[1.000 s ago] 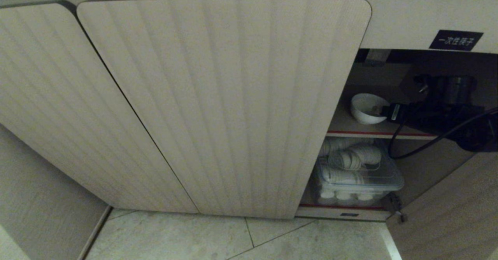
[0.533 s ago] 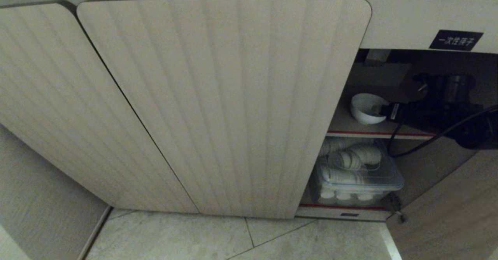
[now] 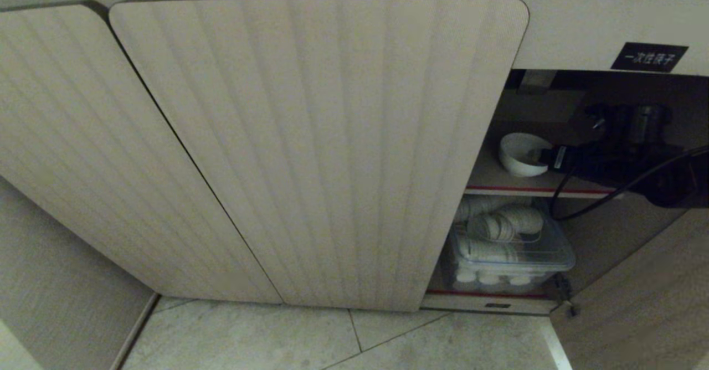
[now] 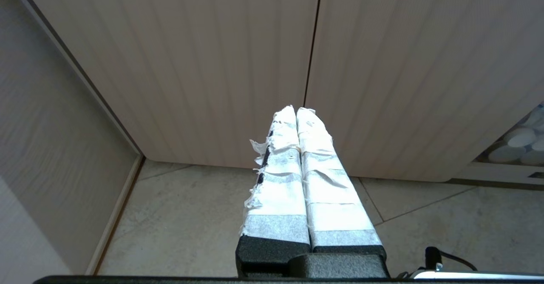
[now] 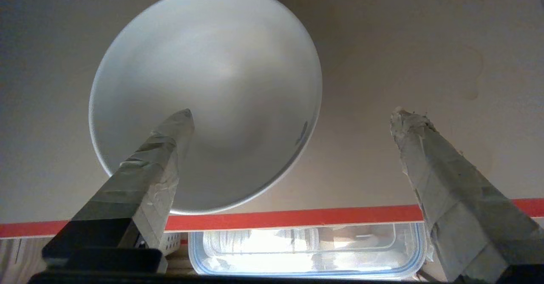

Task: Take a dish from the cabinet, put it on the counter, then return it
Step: Take the bowl from the cabinet

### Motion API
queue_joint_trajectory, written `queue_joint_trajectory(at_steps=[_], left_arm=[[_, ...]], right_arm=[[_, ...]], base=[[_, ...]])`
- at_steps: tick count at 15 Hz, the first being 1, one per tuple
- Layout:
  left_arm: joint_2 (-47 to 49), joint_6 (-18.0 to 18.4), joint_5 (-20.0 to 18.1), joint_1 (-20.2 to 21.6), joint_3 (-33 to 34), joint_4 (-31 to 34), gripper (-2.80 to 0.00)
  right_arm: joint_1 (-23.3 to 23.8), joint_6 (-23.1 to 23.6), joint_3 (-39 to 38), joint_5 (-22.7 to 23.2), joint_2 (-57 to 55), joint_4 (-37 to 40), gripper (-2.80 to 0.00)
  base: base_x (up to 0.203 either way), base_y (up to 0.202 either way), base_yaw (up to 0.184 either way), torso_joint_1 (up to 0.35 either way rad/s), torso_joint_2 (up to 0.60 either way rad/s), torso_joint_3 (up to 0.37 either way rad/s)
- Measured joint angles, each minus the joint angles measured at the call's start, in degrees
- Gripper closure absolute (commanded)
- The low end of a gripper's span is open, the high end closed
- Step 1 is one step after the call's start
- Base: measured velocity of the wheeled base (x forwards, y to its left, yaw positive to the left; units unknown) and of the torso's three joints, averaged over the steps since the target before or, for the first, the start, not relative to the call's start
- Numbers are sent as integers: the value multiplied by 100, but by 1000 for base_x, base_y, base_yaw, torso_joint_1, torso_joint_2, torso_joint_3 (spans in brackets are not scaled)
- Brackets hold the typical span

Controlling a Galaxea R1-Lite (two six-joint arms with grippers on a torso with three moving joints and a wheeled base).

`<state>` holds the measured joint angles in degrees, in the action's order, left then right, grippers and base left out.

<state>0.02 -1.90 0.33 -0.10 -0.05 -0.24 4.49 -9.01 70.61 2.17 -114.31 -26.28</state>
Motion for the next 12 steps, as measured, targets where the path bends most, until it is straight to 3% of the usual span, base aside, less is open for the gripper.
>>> queue_joint_trajectory(at_steps=[12], left_arm=[[0, 1, 0, 0, 0, 0, 0]], right_arm=[[-13, -6, 422, 2, -226, 323, -280]], base=[[0, 0, 0, 0, 0, 0]])
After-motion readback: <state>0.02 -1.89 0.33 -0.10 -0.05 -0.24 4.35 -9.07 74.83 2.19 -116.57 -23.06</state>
